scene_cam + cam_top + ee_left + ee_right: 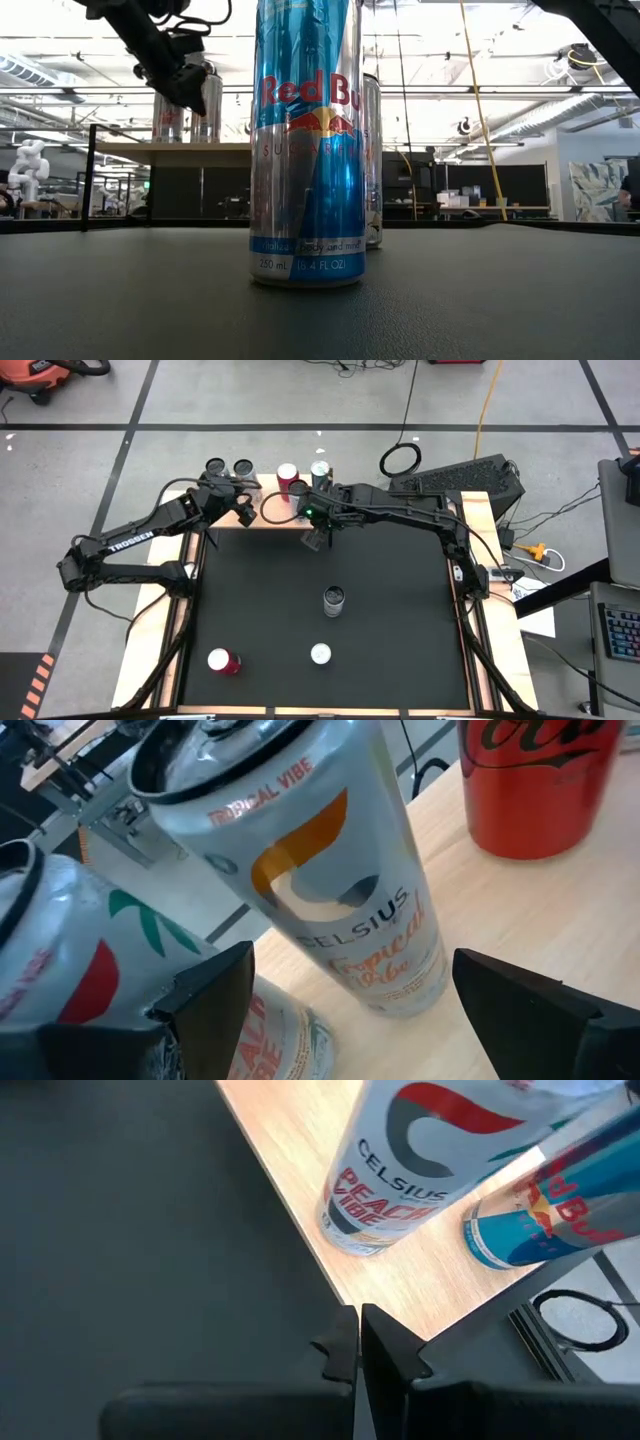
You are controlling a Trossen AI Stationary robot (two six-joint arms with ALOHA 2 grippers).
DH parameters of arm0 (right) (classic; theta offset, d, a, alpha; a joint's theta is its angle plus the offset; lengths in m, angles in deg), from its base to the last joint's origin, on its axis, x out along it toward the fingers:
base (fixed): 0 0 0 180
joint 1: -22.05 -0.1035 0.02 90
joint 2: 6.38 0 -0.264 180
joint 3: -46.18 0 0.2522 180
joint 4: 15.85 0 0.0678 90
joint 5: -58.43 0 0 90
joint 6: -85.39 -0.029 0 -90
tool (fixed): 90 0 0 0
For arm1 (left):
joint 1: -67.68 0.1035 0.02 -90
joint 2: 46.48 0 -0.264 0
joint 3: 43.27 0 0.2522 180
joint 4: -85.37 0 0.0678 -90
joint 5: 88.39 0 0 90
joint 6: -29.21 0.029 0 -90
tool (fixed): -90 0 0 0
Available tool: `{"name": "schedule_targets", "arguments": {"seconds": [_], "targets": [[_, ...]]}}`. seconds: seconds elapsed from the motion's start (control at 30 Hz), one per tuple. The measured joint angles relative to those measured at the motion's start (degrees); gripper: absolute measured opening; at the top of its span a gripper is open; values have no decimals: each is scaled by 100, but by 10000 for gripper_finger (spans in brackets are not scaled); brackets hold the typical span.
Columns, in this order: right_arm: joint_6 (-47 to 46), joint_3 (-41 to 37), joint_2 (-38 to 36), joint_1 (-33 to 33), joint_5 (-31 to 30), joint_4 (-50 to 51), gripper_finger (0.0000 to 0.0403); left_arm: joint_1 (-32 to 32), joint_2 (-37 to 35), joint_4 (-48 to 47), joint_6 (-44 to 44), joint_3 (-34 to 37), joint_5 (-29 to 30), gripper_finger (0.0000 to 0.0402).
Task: Place canned beverage on shelf
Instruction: Adjust the white yellow soda can on the shelf, then adjust the white pink soda can on the shelf
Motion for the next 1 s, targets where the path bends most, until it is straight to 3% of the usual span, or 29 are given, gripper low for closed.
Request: {"name": "schedule_targets", "arguments": {"seconds": [0.6,1.0], "targets": [[49,0,-2,-58,0,0,0,127,85,390,-8,0,-833,343],[16,0,-2,-56,0,35,0,112,-31,393,48,0,-616,343]]}}
